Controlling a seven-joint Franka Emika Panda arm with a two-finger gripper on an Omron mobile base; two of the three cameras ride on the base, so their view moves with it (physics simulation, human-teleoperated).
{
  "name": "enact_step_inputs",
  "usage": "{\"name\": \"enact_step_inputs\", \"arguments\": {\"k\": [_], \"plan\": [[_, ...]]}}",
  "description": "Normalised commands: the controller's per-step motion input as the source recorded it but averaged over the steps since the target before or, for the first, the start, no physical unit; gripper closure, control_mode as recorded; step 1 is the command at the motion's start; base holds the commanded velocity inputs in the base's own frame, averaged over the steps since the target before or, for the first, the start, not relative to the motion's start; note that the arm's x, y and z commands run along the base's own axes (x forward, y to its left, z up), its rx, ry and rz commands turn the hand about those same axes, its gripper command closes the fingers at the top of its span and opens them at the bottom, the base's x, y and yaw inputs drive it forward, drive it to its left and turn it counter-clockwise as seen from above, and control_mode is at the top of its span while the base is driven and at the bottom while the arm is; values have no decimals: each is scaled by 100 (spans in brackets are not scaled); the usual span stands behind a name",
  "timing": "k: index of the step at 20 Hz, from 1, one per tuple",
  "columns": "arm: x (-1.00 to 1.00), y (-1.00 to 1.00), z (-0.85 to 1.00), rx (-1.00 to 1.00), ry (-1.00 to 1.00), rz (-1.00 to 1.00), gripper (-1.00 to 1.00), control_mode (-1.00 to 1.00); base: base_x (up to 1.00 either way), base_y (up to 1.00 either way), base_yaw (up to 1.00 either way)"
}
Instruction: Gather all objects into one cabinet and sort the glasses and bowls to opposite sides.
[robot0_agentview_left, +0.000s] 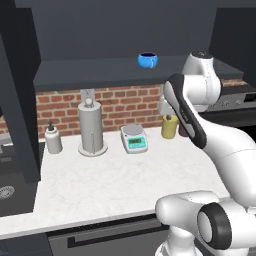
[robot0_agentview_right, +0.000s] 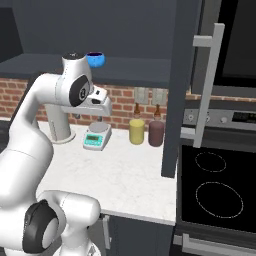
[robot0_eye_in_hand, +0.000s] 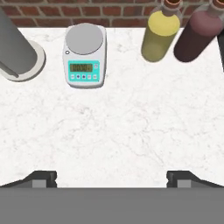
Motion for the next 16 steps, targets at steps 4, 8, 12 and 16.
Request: {"name": "enact_step_inputs", "arguments": {"k": [4, 8, 12, 16], "plan": [[0, 0, 0, 0, 0, 0, -100, 100, 0, 0, 0], [0, 0, 0, 0, 0, 0, -100, 100, 0, 0, 0], [0, 0, 0, 0, 0, 0, -100, 100, 0, 0, 0], [0, 0, 0, 0, 0, 0, -100, 100, -2, 0, 0]]}}
